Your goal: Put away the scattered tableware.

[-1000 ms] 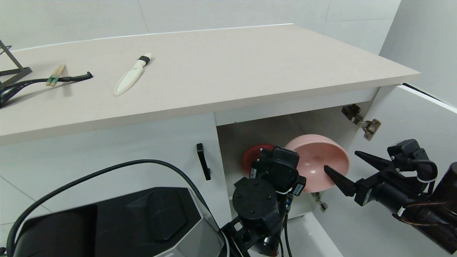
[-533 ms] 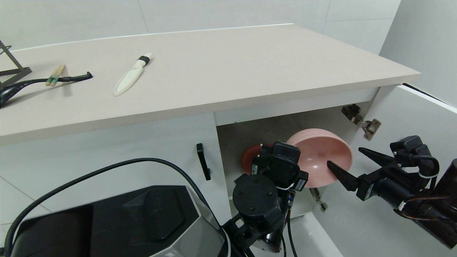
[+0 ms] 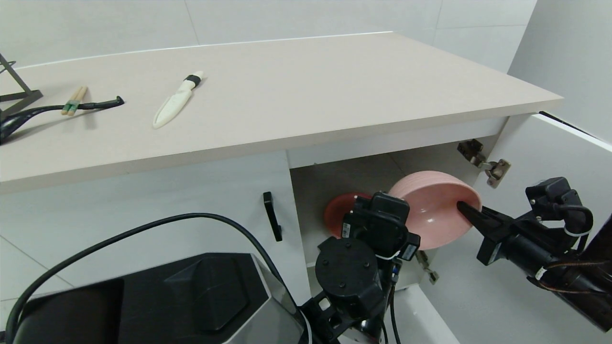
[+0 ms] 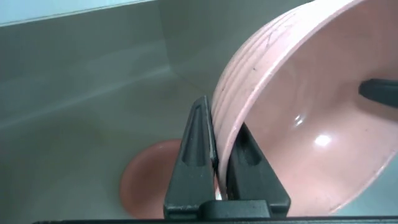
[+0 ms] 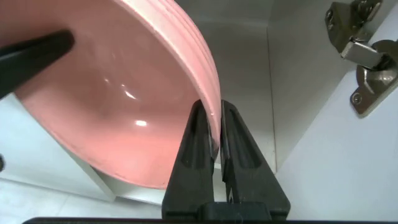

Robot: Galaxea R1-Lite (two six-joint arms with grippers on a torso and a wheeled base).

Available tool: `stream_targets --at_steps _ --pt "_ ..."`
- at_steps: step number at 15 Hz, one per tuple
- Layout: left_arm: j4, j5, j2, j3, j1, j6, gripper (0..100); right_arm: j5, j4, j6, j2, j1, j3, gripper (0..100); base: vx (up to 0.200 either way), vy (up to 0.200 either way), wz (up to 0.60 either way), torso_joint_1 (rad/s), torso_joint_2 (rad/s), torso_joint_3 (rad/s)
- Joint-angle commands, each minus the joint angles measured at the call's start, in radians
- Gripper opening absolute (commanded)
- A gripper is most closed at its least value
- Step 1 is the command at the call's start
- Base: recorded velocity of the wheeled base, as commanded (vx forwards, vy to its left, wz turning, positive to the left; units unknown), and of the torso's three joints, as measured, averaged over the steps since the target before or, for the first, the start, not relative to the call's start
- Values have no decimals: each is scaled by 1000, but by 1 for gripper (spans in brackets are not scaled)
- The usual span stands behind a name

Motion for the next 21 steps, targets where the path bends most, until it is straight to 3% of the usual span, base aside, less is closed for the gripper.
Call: stream_targets --at_steps 1,3,6,7,8,9,10,12,14,17,20,21 --pt "-1 2 -17 27 -21 1 100 2 -1 0 0 -1 0 0 0 0 0 0 0 0" --pt "-1 -12 -87 114 -30 -13 100 2 -1 0 3 -3 3 0 0 0 0 0 0 0" --pt "-1 -104 -222 258 -28 -93 100 2 -1 -2 17 -3 7 0 0 0 0 0 0 0" --pt "-1 -160 -297 331 -11 -173 100 2 -1 -2 29 -3 9 0 0 0 0 0 0 0" --pt "-1 -213 -331 377 4 -205 100 2 -1 -2 31 -3 11 0 0 0 0 0 0 0" --pt "-1 -326 -394 510 36 -222 100 2 -1 -2 31 -3 12 0 0 0 0 0 0 0" --pt "-1 -375 -417 564 42 -223 100 2 -1 -2 31 -4 12 0 0 0 0 0 0 0" --pt "-1 -601 -504 736 62 -257 100 2 -1 -2 32 -4 15 0 0 0 0 0 0 0" --pt "-1 -756 -581 840 65 -280 100 2 -1 -2 35 -4 15 0 0 0 0 0 0 0" --pt "-1 -970 -707 972 104 -271 100 2 -1 -2 37 -6 21 0 0 0 0 0 0 0" --pt "-1 -984 -891 1021 153 -271 100 2 -1 -2 40 -6 26 0 0 0 0 0 0 0" --pt "-1 -984 -940 1021 197 -254 100 2 -1 0 46 -6 24 0 0 0 0 0 0 0"
